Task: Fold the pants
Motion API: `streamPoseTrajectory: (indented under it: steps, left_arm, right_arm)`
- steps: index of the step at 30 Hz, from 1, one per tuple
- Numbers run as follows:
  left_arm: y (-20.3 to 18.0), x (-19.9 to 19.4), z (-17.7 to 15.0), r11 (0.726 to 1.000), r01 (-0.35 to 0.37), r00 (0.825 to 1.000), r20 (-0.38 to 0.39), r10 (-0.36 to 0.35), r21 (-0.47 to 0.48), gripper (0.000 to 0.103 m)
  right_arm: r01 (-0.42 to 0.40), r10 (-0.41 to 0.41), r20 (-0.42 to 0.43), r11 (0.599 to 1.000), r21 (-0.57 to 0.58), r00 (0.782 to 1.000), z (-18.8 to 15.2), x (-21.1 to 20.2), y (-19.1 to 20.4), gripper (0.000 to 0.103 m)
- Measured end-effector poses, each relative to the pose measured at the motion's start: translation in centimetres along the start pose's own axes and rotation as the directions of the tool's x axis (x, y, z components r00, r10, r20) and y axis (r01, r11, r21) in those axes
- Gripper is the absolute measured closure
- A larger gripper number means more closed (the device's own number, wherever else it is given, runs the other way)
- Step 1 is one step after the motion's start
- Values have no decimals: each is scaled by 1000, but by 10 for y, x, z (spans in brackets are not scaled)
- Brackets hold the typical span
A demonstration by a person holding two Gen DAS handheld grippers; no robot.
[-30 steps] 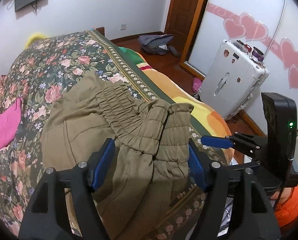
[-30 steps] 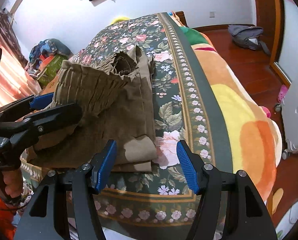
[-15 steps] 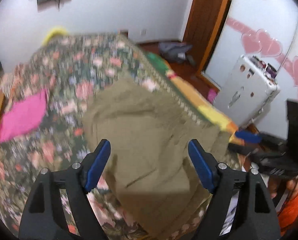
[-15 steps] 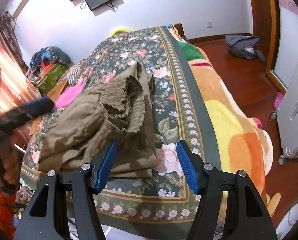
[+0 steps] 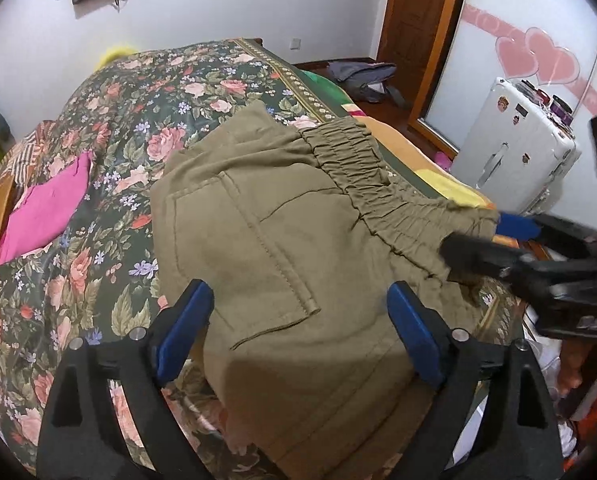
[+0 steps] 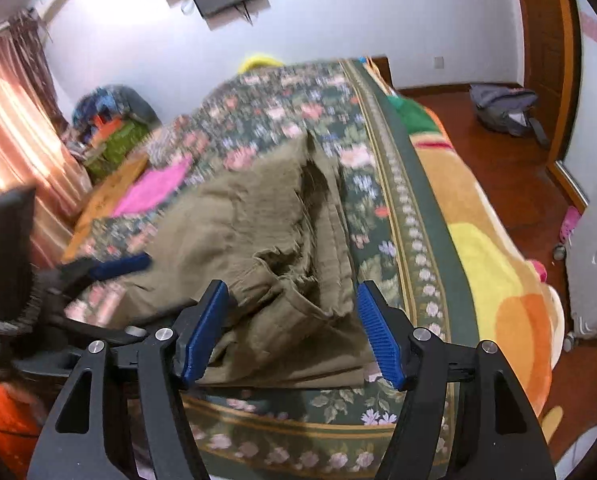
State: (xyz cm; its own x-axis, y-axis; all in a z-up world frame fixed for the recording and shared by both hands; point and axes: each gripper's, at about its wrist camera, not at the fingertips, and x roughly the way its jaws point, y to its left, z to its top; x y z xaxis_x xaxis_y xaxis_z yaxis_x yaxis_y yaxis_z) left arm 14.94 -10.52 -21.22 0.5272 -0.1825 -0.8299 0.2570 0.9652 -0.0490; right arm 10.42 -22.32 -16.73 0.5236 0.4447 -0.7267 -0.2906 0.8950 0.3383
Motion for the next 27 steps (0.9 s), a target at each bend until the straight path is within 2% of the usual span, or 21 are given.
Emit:
streamPoseTrajectory:
  steps: [2,7,9,12,16,19,23,25,27]
  left_arm:
    - [6,-4,1,1000,9,1000,-5,-9,-9,12]
    - [38,-14,15,997,44,999,17,-43,-66,11]
    - [54,-13,26,995,5,1000,26,-3,-96,11]
    - [75,-5,45,994,-3,999,35,7,-107,11]
    - [97,26,70,994,-26,1000,-5,26,-109,11]
    - [103,59,83,995,-73,997,-45,71,-64,11]
    - [104,98,86,994,-103,990,-99,105,25,10]
    - [115,106,80,997,-77,991,-106,78,15,10]
    - [124,106,76,996,-87,991,-104,87,1,10]
  right_arm:
    - [-15,15,-12,1000,16,1000,-5,5,-8,39]
    - [29,-27,-38,999,40,999,-11,6,-24,37]
    - [27,-25,-37,998,57,999,-10,1,-28,37]
    - [46,-43,-36,995,86,998,-10,-8,-30,35]
    - [47,-43,-39,992,115,998,-15,-15,-30,35]
    - [25,-17,-60,989,145,998,-19,-10,-29,35]
    - [36,-22,-113,991,129,993,-22,10,-25,35]
    - [43,-29,-125,993,108,992,-19,18,-23,35]
    - [57,-48,-127,996,67,991,-13,24,-21,35]
